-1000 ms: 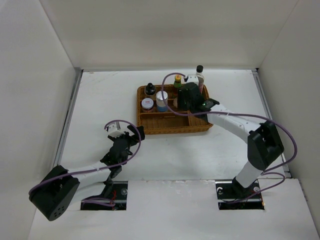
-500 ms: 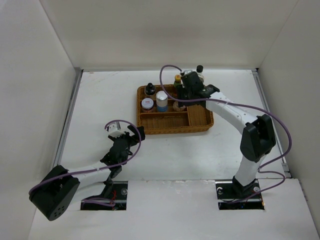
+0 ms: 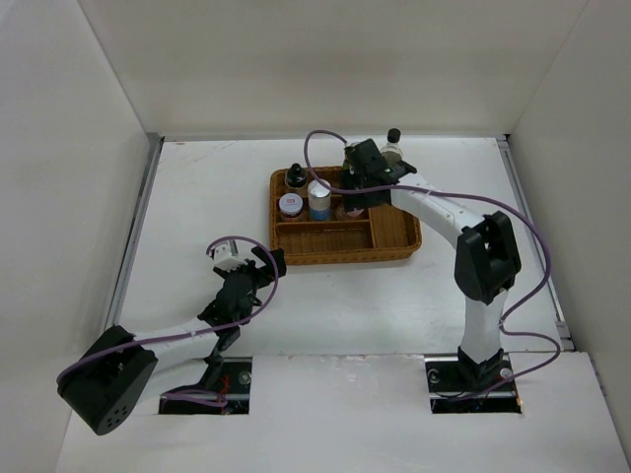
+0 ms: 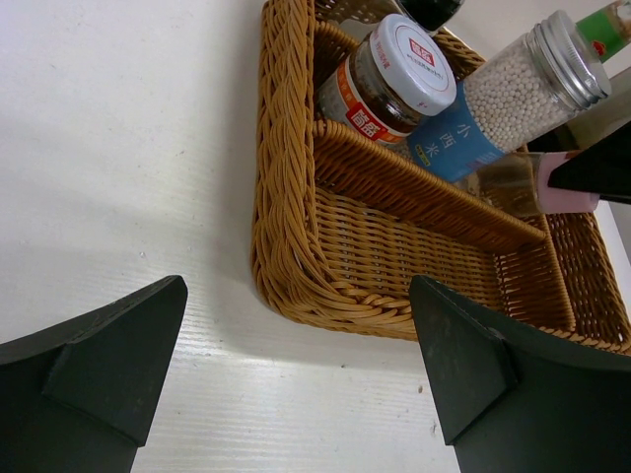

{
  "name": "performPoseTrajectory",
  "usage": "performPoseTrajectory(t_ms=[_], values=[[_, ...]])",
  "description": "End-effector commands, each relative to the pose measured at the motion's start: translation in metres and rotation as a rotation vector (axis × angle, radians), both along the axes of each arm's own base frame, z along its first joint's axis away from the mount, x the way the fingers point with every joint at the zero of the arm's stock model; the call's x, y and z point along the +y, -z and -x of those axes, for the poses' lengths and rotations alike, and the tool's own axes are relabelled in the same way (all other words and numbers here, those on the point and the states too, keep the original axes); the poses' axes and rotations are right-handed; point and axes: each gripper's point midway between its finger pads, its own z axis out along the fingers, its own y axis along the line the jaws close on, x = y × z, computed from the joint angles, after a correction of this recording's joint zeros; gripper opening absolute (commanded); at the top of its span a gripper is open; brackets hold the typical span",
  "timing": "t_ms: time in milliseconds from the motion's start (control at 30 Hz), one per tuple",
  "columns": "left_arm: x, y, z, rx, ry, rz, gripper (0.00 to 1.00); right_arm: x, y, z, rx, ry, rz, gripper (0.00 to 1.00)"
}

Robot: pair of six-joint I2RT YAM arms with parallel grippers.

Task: Organize the condiment bottles

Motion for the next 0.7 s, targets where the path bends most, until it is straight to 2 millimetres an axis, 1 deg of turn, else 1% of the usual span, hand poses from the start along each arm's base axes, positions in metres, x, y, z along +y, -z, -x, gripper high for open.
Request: performPoseTrajectory(t_ms=[0,67,133,200,233,300,367,433,500,667], values=[[-0.005,-0.015,-0.002,-0.051,0.009,0.049,1.00,0.003,-0.026,-0.011,-0.052,-0.001,-0.025,0.43],[-0.006,-0.015,-0.002,-0.050,0.010,0.048,1.00,0.002,-0.023,-0.015,-0.056,0.008,-0.013,0.44],[-0.006,-0.015,-0.002,-0.050,0.010,0.048,1.00,0.003,-0.019,-0.017,-0.057,0.016,-0.003,0.47],[-0.005,-0.015,-0.003,-0.050,0.009,0.048,1.00,0.004,-0.016,-0.019,-0.060,0.023,-0.007,0.54],[-0.005,-0.015,-0.003,-0.050,0.009,0.048,1.00,0.005,-0.016,-0.020,-0.066,0.028,-0.013,0.59],[-0.005,-0.015,-0.003,-0.050,0.007,0.048,1.00,0.003,-0.021,-0.022,-0.090,0.042,-0.023,0.65],[-0.005,-0.015,-0.003,-0.051,0.007,0.048,1.00,0.001,-0.031,-0.022,-0.124,0.063,-0.042,0.73],[-0.004,-0.015,-0.003,-0.051,0.006,0.048,1.00,0.000,-0.045,-0.020,-0.162,0.074,-0.070,0.77],[-0.004,-0.016,-0.003,-0.054,0.004,0.050,1.00,0.000,-0.061,-0.014,-0.200,0.078,-0.103,0.80],[0.000,-0.018,-0.003,-0.061,-0.007,0.054,1.00,-0.004,-0.104,0.004,-0.306,0.094,-0.185,0.80]])
